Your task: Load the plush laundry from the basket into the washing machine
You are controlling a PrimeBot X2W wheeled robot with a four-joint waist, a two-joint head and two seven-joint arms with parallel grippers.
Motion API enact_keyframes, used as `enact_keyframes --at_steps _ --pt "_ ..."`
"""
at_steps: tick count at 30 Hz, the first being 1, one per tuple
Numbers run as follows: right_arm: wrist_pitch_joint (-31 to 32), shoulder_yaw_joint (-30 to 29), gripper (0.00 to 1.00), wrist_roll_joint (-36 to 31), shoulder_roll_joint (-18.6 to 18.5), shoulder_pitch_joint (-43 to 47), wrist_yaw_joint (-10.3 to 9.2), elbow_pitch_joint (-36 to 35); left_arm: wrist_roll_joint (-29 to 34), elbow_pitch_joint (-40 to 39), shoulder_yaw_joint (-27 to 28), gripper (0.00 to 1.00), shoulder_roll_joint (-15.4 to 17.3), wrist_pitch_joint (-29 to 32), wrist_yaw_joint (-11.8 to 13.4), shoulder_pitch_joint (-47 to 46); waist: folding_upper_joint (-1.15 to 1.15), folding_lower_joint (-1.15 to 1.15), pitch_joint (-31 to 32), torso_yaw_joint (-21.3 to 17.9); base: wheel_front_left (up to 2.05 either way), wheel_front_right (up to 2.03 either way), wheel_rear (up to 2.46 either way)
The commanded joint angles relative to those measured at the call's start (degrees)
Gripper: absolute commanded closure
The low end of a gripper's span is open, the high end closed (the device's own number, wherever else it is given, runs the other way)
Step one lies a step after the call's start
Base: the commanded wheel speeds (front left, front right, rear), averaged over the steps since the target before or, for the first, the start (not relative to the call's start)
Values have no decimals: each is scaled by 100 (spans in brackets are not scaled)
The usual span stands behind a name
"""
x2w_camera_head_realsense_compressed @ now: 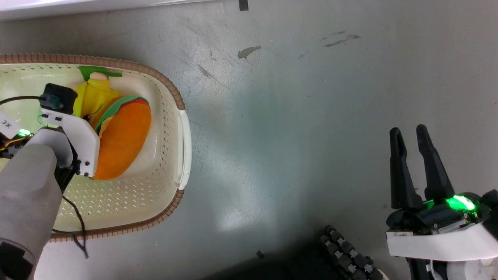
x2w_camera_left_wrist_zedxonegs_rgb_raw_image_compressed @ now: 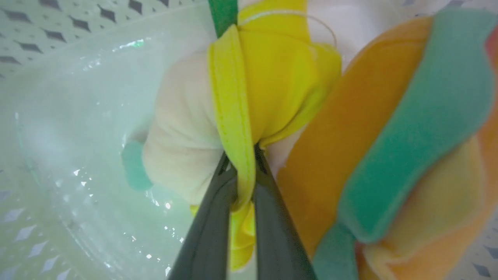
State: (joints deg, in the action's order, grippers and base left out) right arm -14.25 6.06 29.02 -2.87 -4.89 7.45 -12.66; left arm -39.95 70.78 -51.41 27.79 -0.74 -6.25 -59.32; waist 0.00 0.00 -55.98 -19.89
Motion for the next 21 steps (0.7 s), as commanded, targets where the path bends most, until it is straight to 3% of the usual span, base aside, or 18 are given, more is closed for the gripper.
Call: enact_keyframes --at_steps 1,8,21 --pt "-65 6 0 30 0 -115 3 -12 -127 191 -91 100 17 6 -4 -68 0 0 43 36 0 0 0" --pt "-74 -224 0 -166 0 -98 3 200 -371 255 -12 100 -181 -281 -31 294 0 0 742 234 0 0 0" --pt "-74 -455 0 -784 0 290 3 593 -789 -230 205 100 -762 -1376 -115 1409 0 0 2761 821 0 0 0"
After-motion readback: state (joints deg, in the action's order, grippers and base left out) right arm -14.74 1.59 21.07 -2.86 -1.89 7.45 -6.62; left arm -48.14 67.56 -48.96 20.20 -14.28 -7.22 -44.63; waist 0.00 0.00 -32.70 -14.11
